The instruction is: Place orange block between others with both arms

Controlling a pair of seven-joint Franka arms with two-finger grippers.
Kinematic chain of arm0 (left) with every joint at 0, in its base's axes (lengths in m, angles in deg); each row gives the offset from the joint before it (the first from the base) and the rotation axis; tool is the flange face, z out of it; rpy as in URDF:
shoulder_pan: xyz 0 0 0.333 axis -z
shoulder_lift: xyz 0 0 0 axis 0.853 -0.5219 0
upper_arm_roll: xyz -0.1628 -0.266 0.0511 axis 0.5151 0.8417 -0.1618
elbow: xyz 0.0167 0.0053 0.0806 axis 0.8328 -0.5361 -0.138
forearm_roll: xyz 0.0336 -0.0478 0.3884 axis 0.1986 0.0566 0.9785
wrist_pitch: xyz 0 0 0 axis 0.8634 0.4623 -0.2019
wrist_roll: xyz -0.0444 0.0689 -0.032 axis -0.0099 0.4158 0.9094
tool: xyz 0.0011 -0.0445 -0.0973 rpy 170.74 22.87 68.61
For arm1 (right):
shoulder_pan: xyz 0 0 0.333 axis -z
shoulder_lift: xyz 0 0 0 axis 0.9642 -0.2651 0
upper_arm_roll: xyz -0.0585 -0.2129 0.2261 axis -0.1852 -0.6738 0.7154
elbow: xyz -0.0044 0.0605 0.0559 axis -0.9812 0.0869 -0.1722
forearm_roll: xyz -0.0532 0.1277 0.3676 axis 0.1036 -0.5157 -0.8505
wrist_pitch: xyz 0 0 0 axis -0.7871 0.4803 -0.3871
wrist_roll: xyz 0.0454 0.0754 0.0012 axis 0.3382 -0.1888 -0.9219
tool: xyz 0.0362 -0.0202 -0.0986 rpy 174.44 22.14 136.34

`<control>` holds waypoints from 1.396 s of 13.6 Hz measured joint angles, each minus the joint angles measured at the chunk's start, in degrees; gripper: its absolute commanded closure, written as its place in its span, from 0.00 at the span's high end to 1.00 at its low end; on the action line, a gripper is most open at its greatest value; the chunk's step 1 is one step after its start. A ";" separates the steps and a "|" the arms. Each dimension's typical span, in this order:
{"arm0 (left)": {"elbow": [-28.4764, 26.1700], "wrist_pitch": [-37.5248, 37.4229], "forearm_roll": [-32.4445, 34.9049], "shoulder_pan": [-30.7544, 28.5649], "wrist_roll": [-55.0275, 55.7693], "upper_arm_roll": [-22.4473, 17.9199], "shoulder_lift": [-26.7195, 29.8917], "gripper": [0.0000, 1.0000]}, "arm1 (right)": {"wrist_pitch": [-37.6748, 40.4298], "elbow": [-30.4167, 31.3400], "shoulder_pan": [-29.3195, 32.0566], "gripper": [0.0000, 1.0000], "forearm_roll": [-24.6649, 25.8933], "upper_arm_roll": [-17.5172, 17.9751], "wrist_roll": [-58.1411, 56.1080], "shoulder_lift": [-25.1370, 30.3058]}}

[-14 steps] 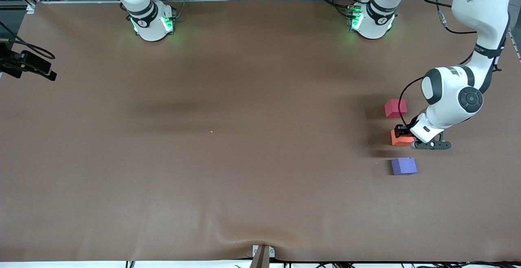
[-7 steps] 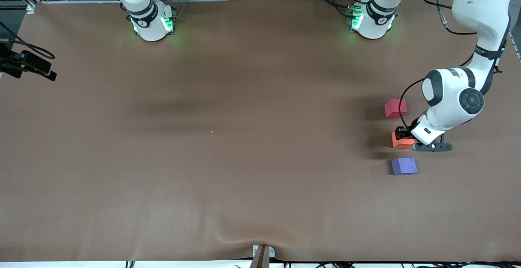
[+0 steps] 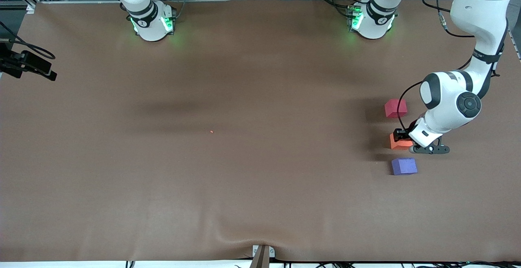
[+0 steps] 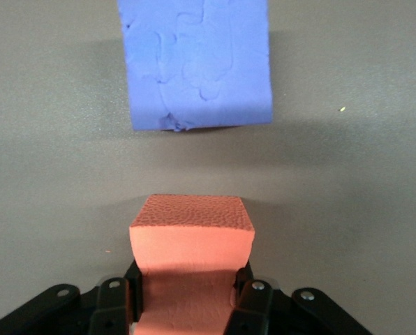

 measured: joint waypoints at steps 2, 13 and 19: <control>0.13 0.03 0.00 0.06 0.00 0.09 -0.10 1.00 | 0.00 0.00 0.00 1.00 0.00 0.01 0.00 -0.01; 12.93 -21.34 -0.08 0.02 3.63 1.70 11.09 1.00 | 0.22 0.07 -0.20 1.00 0.00 0.13 0.00 -0.05; 26.75 -41.71 -0.08 -0.06 5.01 1.71 17.64 1.00 | 0.61 0.08 -0.21 1.00 0.00 -0.04 -0.01 -0.06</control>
